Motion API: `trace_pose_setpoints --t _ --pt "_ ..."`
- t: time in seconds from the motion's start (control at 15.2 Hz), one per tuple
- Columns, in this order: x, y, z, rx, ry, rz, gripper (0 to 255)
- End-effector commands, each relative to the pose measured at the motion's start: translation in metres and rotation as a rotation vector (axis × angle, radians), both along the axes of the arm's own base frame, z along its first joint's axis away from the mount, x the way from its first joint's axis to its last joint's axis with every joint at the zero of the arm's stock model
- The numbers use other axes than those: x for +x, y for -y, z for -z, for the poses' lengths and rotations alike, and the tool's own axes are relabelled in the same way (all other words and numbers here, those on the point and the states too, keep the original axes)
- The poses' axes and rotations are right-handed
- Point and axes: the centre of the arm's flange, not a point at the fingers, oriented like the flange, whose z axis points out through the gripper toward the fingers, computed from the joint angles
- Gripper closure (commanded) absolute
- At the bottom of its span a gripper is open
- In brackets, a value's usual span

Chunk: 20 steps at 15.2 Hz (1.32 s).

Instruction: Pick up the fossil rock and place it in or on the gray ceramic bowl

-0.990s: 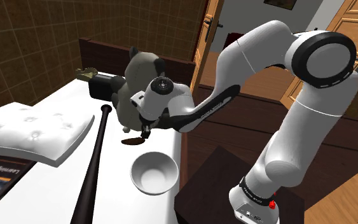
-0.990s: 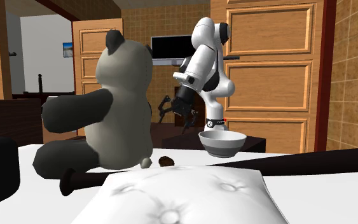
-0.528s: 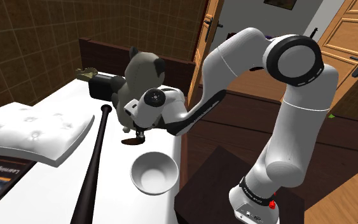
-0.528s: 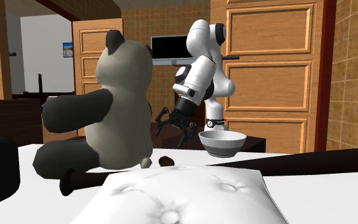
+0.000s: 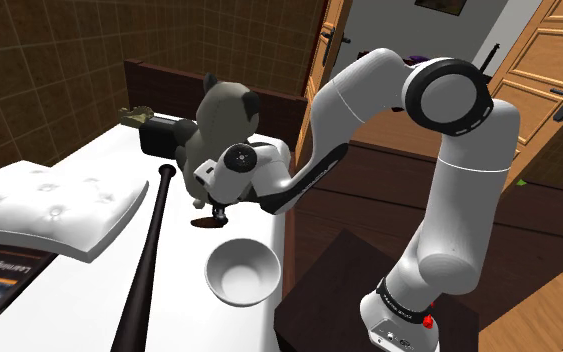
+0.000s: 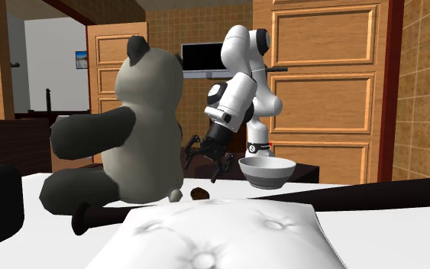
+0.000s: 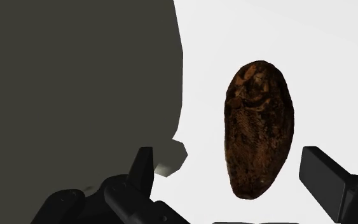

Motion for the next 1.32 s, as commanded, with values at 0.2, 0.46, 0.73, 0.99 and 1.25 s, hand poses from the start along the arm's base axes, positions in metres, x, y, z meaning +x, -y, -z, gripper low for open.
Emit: trace_pose_setpoints --t 0.2,0.46,0.73,0.99,1.25 --pt "0.000 0.000 0.000 0.000 0.000 0.000 255" --pt "0.000 0.000 0.000 0.000 0.000 0.000 255" --pt "0.000 0.000 0.000 0.000 0.000 0.000 255" --pt "0.092 0.006 -0.008 0.200 -0.515 -0.087 0" --pt "0.091 0.006 0.013 0.200 -0.515 -0.087 0"
